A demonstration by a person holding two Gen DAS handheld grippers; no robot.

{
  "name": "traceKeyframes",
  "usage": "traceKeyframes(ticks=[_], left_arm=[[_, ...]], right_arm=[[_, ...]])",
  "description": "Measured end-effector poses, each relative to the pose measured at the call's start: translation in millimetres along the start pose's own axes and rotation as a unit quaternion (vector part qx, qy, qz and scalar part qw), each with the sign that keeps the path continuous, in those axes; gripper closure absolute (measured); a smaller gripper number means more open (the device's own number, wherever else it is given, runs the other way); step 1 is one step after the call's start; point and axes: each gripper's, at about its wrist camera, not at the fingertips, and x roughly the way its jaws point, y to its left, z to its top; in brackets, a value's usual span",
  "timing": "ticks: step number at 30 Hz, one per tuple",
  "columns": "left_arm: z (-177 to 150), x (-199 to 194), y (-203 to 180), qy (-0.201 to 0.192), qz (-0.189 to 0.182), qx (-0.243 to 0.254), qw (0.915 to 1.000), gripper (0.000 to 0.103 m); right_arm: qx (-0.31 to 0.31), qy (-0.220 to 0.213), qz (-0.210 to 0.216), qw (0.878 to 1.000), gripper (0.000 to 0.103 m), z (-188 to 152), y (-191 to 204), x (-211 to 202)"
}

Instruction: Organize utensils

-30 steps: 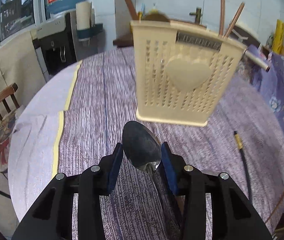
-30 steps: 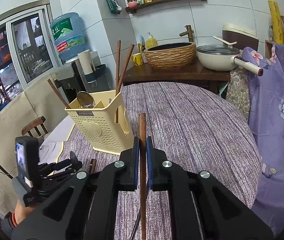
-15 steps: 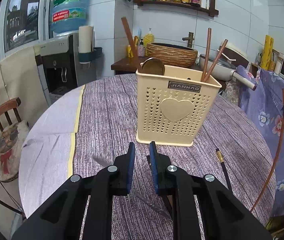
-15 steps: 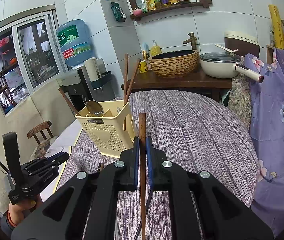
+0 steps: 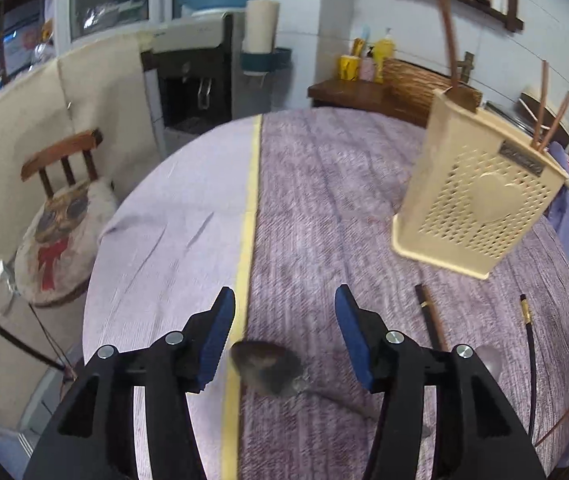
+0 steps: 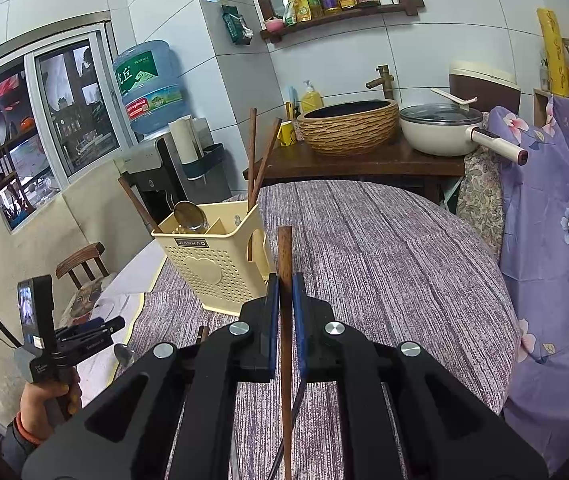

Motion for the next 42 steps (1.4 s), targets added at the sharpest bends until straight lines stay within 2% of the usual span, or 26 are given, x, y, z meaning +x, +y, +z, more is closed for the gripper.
traceKeyframes(ticks=[5, 9, 12, 14, 17, 20, 24, 27, 37, 39, 42], left_arm=[[-22, 7, 15, 0.038, 0.008, -0.016, 0.9991, 0.047], [-32, 17, 2, 0.062, 0.01, 0.0, 0.998, 0.047], [-35, 25, -14, 0.079, -0.012, 0.006, 0.9968, 0.046], [-32, 32, -29, 0.082, -0.012, 0.031, 0.9961, 0.04], [-22, 48, -45, 0.08, 0.003, 0.054, 0.9954, 0.035], [-9, 59, -57, 0.087, -0.016, 0.066, 0.9939, 0.035], [0, 67, -81, 0.084, -0.017, 0.114, 0.9897, 0.038], [0, 66, -86, 0.086, -0.022, 0.122, 0.9886, 0.039], [-4, 52, -74, 0.062, 0.015, 0.113, 0.9915, 0.038], [-8, 54, -73, 0.065, 0.033, 0.118, 0.9904, 0.039], [-6, 59, -75, 0.071, 0.029, 0.119, 0.99, 0.043]], right_arm=[[0.001, -0.001, 0.001, 1.0, 0.095, 0, -1, -1], [0.002, 0.001, 0.003, 1.0, 0.095, -1, -2, -2], [0.001, 0.003, 0.002, 1.0, 0.095, -1, -2, -2], [0.004, 0.004, 0.001, 1.0, 0.095, -2, -4, -1], [0.006, 0.005, 0.0, 1.0, 0.095, -2, -5, 1], [0.005, 0.005, 0.0, 1.0, 0.095, -1, -5, 2], [0.006, 0.006, 0.0, 1.0, 0.095, -1, -4, 4], [0.006, 0.006, 0.0, 1.0, 0.095, -1, -4, 4], [0.002, 0.003, 0.001, 1.0, 0.095, -3, -3, 3], [0.002, 0.003, 0.002, 1.0, 0.095, -3, -3, 3], [0.003, 0.003, 0.003, 1.0, 0.095, -3, -4, 3]])
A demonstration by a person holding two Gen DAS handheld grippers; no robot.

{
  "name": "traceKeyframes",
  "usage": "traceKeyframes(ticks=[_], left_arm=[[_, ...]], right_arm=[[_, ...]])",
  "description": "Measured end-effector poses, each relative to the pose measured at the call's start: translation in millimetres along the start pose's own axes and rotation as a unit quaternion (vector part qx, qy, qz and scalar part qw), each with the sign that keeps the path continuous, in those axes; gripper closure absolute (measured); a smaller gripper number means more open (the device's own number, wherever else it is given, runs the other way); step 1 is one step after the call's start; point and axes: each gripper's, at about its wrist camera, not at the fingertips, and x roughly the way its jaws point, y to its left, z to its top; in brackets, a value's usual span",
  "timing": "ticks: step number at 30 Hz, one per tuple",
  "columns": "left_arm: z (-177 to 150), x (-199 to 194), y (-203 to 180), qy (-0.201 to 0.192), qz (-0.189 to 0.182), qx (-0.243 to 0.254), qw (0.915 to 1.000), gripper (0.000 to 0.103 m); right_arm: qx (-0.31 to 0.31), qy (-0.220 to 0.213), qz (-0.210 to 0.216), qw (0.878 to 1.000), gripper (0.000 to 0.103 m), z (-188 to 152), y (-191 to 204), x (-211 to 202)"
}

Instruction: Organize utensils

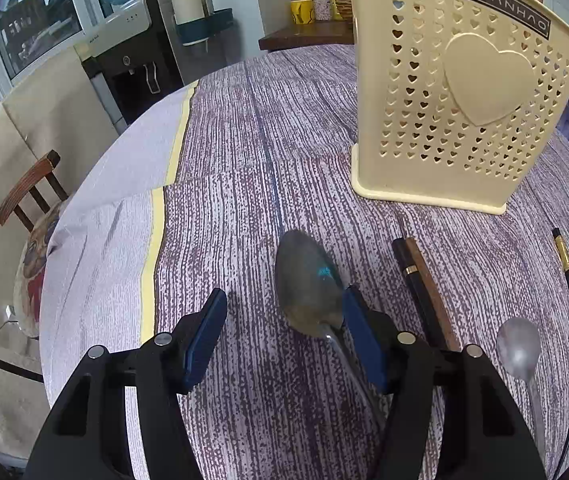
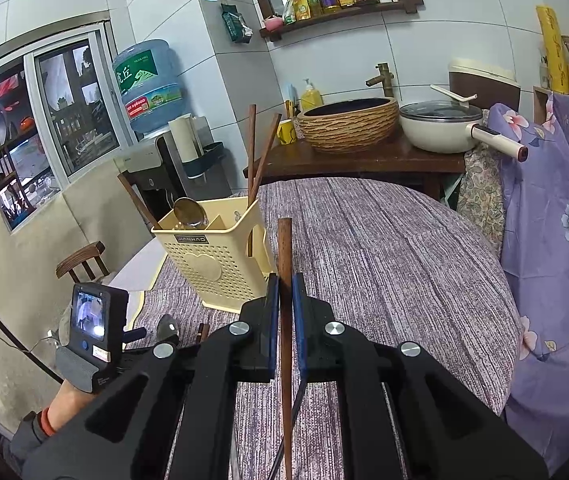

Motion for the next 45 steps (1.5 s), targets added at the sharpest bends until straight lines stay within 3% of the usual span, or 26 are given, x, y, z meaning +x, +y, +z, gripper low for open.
traceKeyframes(ticks=[12, 16, 23, 24, 25, 26, 27, 28, 32, 39, 45], left_arm=[[18, 7, -17, 0.012, 0.002, 0.024, 0.9996, 0.045], [17, 6, -19, 0.013, -0.015, 0.024, 0.9995, 0.065], [15, 7, -15, 0.01, -0.023, 0.022, 0.9994, 0.067], [14, 7, -15, 0.009, -0.024, 0.024, 0.9994, 0.067], [14, 7, -14, 0.008, -0.025, 0.023, 0.9994, 0.067], [14, 6, -13, 0.008, -0.029, 0.02, 0.9993, 0.067], [14, 7, -13, 0.008, -0.033, 0.019, 0.9993, 0.067], [14, 8, -11, 0.007, -0.036, 0.018, 0.9992, 0.067], [13, 8, -10, 0.008, -0.04, 0.016, 0.9991, 0.067], [14, 9, -2, 0.013, -0.056, 0.0, 0.9984, 0.065], [9, 3, 14, 0.005, -0.059, -0.028, 0.9978, 0.05]], right_arm=[[0.006, 0.006, 0.001, 1.0, 0.095, -2, 0, 4], [0.002, 0.005, 0.001, 1.0, 0.095, -1, 2, 5], [0.008, 0.011, -0.012, 1.0, 0.097, 0, -2, 10], [0.011, 0.017, -0.02, 1.0, 0.094, 0, -5, 15], [0.019, 0.022, -0.029, 0.999, 0.082, -1, -11, 21], [0.026, 0.025, -0.039, 0.999, 0.061, -2, -17, 26], [0.031, 0.032, -0.053, 0.998, 0.052, -4, -23, 33], [0.033, 0.043, -0.064, 0.996, 0.049, -7, -29, 42], [0.037, 0.108, -0.101, 0.988, 0.067, -25, -48, 89], [0.029, 0.172, -0.136, 0.975, 0.069, -46, -61, 147], [0.023, 0.183, -0.144, 0.972, 0.07, -53, -64, 159]])
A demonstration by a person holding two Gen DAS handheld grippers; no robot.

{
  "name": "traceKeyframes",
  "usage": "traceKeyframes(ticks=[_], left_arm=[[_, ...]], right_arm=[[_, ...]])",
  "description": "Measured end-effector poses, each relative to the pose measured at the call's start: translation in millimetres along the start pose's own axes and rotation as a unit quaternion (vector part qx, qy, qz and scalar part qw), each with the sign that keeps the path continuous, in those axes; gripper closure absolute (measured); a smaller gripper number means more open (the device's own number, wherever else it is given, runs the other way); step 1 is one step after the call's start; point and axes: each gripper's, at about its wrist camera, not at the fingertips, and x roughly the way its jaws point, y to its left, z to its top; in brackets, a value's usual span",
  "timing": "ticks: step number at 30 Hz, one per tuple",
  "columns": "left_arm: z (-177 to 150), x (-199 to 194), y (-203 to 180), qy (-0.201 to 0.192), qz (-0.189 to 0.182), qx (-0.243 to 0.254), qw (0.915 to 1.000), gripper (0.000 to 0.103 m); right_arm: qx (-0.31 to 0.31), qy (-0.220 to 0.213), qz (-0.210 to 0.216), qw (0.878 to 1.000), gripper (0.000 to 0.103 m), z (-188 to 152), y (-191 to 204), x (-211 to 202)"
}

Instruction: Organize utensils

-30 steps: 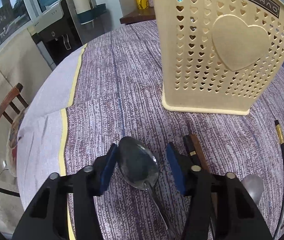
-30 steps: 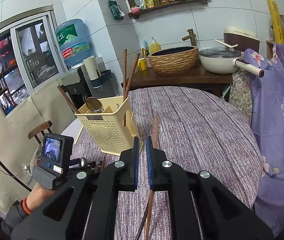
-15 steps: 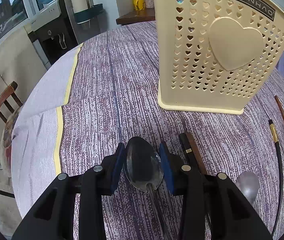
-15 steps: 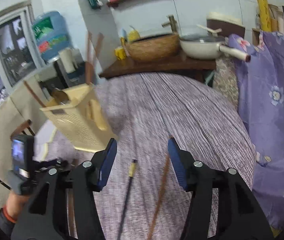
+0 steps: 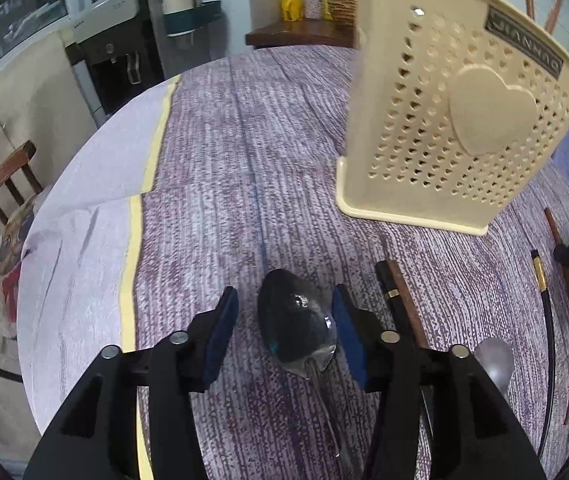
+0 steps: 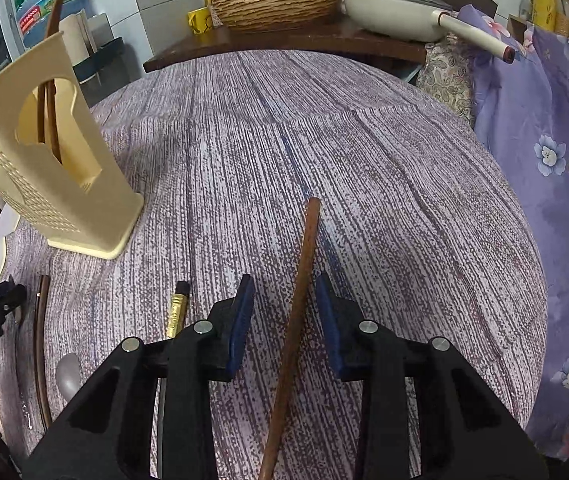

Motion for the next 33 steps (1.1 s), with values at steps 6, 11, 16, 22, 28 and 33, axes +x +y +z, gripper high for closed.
traceKeyframes(ticks=[6, 11, 16, 22, 28, 33], left_arm=[[-2, 0, -13, -0.005, 0.029, 0.014, 0.9995, 0.039], [2, 9, -18, 0.003, 0.036, 0.013, 0.9993, 0.056], [5, 8, -25, 0.005, 0.044, 0.023, 0.9987, 0.066], [5, 7, -24, 0.002, 0.033, 0.022, 0.9992, 0.067], [6, -13, -21, -0.029, 0.001, 0.011, 0.9995, 0.067], [8, -45, -16, -0.071, -0.023, 0.0, 0.9972, 0.067]], right_arm=[[-0.007, 0.003, -0.01, 1.0, 0.07, 3, 5, 3], [-0.013, 0.003, -0.027, 1.0, 0.079, 6, 11, 5], [-0.011, 0.001, -0.034, 0.999, 0.094, 14, 12, 12], [-0.003, -0.002, -0.015, 1.0, 0.095, 16, 11, 13], [0.011, -0.037, 0.026, 0.999, 0.095, 18, 7, -12], [0.017, -0.085, 0.061, 0.994, 0.095, 22, 3, -55]])
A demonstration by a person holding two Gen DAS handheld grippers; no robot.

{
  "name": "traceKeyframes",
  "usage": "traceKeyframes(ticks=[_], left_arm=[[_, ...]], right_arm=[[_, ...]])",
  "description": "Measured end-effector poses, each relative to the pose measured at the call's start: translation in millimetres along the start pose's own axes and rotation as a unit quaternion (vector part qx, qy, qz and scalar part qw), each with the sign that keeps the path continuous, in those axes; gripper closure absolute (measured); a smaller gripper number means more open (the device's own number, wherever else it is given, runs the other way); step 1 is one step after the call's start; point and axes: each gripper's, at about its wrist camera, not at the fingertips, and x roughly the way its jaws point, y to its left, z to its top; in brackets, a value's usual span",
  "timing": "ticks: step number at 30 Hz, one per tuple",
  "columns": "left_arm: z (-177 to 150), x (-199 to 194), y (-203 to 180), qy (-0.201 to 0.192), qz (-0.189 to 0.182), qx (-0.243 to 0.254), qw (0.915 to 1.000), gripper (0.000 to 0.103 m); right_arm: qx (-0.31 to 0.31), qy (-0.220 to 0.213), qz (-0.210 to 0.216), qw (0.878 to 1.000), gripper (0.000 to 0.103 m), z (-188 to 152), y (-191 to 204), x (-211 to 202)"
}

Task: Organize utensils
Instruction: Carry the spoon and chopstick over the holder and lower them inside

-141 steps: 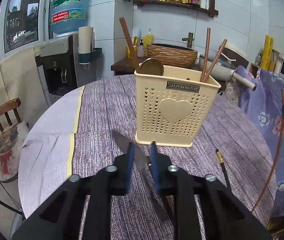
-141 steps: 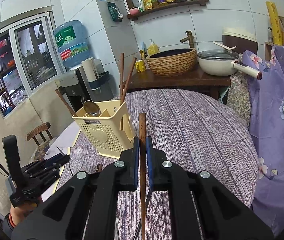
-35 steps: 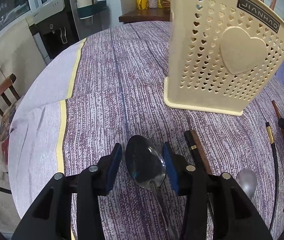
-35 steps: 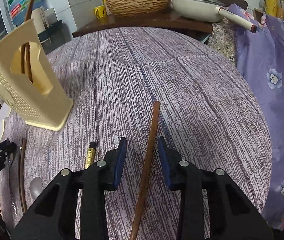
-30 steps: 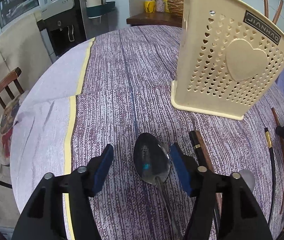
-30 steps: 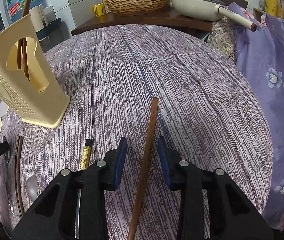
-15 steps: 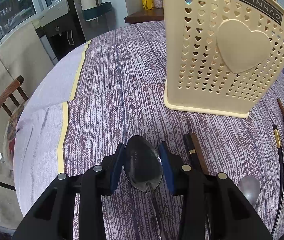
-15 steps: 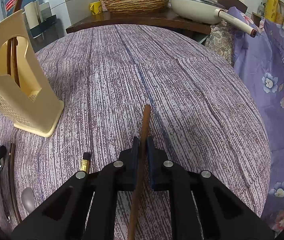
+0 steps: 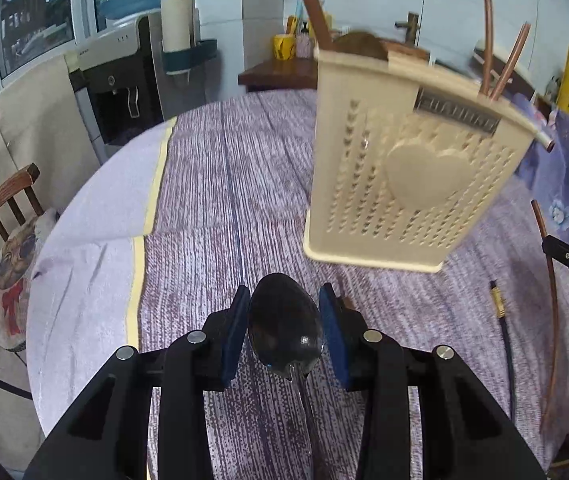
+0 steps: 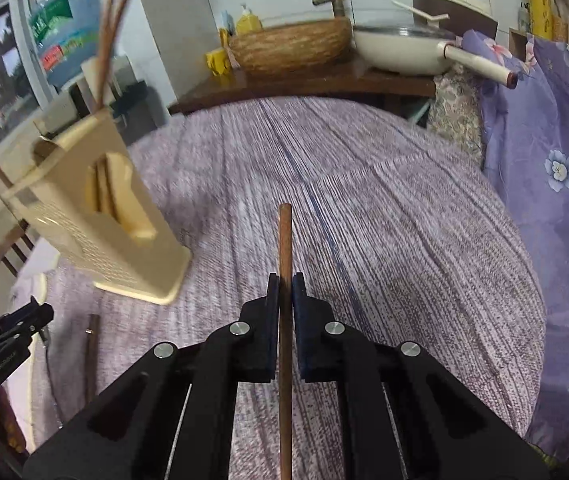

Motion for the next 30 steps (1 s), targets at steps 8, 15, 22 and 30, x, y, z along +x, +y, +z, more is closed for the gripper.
traceKeyframes(ticks=[8, 15, 22, 30], left_arm=[[5, -56, 3, -0.07, -0.029, -0.006, 0.9971, 0.068], [3, -72, 4, -0.093, -0.04, -0.004, 0.9949, 0.068], [3, -80, 8, -0.1, -0.052, -0.008, 0.9936, 0.068], [26, -96, 3, -0.122, -0.075, -0.008, 0.9897, 0.068]], right_arm=[[-0.021, -0.093, 0.036, 0.995, 0.096, 10, 8, -84], [-0.054, -0.116, 0.059, 0.99, 0.096, 1, 13, -121], [-0.057, -0.13, 0.073, 0.987, 0.096, 3, 18, -137], [-0.065, -0.169, 0.117, 0.977, 0.096, 24, 43, -158]])
